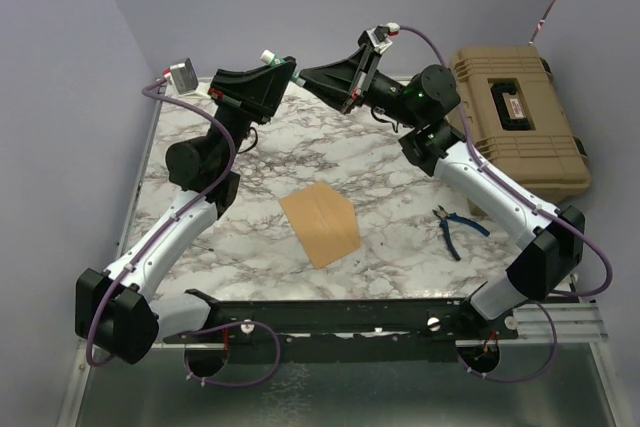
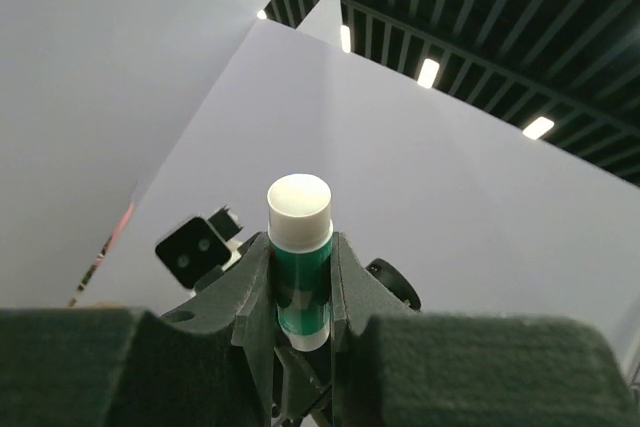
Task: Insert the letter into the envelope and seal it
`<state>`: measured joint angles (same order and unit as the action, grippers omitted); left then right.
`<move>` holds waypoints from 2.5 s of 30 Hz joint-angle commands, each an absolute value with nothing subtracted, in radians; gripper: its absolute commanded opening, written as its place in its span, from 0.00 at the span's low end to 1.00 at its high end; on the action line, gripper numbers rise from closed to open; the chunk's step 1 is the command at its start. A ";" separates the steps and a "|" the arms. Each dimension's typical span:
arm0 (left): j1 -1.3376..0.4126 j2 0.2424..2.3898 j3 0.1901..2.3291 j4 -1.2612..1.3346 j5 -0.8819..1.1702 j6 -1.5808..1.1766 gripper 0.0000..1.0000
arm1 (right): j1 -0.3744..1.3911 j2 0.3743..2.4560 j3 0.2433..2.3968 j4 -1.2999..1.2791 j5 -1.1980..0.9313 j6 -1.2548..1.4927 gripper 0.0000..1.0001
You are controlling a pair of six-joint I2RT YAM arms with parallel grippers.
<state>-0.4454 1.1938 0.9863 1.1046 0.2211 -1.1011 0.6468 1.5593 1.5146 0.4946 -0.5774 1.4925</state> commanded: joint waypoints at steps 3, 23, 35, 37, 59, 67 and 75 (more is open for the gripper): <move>-0.456 1.135 1.071 1.213 0.407 -0.964 0.00 | 0.626 1.516 1.414 0.565 -0.334 1.848 0.01; -0.456 1.145 1.004 1.076 0.197 -1.240 0.00 | 0.638 1.306 1.405 0.377 -0.535 -0.078 0.78; -0.459 1.140 0.996 1.055 0.216 -1.215 0.00 | 0.784 1.338 1.418 0.457 -0.481 -0.495 0.65; -0.459 1.139 0.992 1.053 0.214 -1.216 0.00 | 0.806 1.347 1.426 0.482 -0.467 -0.518 0.62; -0.458 1.106 0.979 1.034 0.212 -1.214 0.00 | 0.865 1.427 1.553 0.396 -0.382 -0.418 0.11; -0.459 1.104 0.964 1.034 0.210 -1.180 0.00 | 0.865 1.404 1.531 0.467 -0.362 0.100 0.01; -0.457 1.083 0.953 1.048 0.263 -1.062 0.00 | 0.830 1.338 1.458 0.495 -0.123 0.665 0.01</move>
